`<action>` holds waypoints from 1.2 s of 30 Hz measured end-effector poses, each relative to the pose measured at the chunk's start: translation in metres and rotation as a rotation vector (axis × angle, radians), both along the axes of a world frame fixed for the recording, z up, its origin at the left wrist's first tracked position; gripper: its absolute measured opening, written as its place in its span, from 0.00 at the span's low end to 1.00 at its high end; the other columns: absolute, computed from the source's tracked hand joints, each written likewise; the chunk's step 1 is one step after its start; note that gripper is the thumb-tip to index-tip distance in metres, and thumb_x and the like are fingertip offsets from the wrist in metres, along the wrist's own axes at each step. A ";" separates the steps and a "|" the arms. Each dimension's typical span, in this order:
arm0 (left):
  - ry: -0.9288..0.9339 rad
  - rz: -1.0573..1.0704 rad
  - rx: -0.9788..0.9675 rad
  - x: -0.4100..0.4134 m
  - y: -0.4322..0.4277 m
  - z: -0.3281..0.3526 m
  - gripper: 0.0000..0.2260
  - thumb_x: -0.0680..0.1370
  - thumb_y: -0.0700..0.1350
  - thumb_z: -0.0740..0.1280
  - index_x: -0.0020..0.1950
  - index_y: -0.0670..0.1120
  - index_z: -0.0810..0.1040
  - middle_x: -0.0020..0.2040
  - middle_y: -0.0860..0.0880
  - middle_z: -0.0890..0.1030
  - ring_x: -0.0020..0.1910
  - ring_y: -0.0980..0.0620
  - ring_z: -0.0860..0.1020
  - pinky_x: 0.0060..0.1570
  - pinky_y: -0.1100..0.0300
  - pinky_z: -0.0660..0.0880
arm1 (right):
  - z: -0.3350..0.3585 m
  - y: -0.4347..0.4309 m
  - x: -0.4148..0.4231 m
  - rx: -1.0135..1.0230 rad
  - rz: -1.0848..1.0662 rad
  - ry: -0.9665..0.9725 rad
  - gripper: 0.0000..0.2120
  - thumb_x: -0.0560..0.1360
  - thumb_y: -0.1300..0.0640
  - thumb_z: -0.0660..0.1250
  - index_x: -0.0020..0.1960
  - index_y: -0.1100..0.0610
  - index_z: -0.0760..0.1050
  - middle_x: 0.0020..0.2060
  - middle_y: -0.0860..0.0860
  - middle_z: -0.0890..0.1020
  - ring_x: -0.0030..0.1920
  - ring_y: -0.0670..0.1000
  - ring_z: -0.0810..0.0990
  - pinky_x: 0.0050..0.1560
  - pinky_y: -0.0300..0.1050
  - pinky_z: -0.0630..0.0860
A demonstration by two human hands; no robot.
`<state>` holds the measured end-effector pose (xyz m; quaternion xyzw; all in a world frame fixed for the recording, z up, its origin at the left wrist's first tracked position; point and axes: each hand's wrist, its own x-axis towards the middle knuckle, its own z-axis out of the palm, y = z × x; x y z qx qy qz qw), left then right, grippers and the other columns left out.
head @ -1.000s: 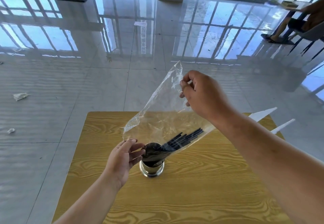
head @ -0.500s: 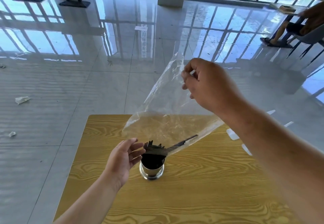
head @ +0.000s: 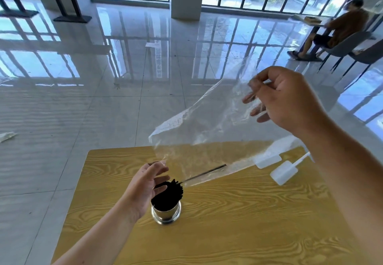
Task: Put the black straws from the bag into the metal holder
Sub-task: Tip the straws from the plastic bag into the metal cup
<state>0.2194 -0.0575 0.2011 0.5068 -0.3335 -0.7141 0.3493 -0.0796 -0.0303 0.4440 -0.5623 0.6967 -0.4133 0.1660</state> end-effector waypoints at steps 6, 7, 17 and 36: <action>0.102 0.016 0.046 0.001 0.004 -0.008 0.21 0.71 0.53 0.72 0.62 0.46 0.81 0.56 0.43 0.88 0.49 0.45 0.87 0.52 0.47 0.78 | -0.013 0.000 -0.002 -0.002 0.042 -0.025 0.07 0.86 0.53 0.67 0.52 0.53 0.80 0.40 0.49 0.90 0.31 0.55 0.87 0.30 0.52 0.85; 0.129 0.023 0.051 0.003 0.005 -0.008 0.19 0.71 0.50 0.71 0.61 0.45 0.81 0.56 0.41 0.87 0.48 0.44 0.87 0.51 0.48 0.78 | -0.013 0.000 -0.001 0.000 0.047 -0.025 0.06 0.86 0.53 0.67 0.52 0.53 0.80 0.41 0.49 0.90 0.31 0.55 0.87 0.30 0.52 0.85; 0.233 0.038 0.023 0.021 0.009 0.006 0.22 0.68 0.46 0.68 0.60 0.39 0.81 0.47 0.37 0.85 0.30 0.47 0.78 0.39 0.52 0.79 | -0.002 -0.009 0.014 0.000 0.099 -0.017 0.07 0.86 0.52 0.67 0.52 0.54 0.80 0.40 0.47 0.90 0.31 0.54 0.88 0.29 0.49 0.85; 0.106 0.048 0.052 0.035 0.018 -0.003 0.17 0.71 0.43 0.66 0.59 0.44 0.80 0.55 0.41 0.87 0.44 0.46 0.86 0.49 0.49 0.79 | -0.008 -0.020 0.030 -0.001 0.104 0.046 0.07 0.86 0.50 0.67 0.52 0.50 0.80 0.39 0.45 0.90 0.30 0.52 0.87 0.29 0.51 0.86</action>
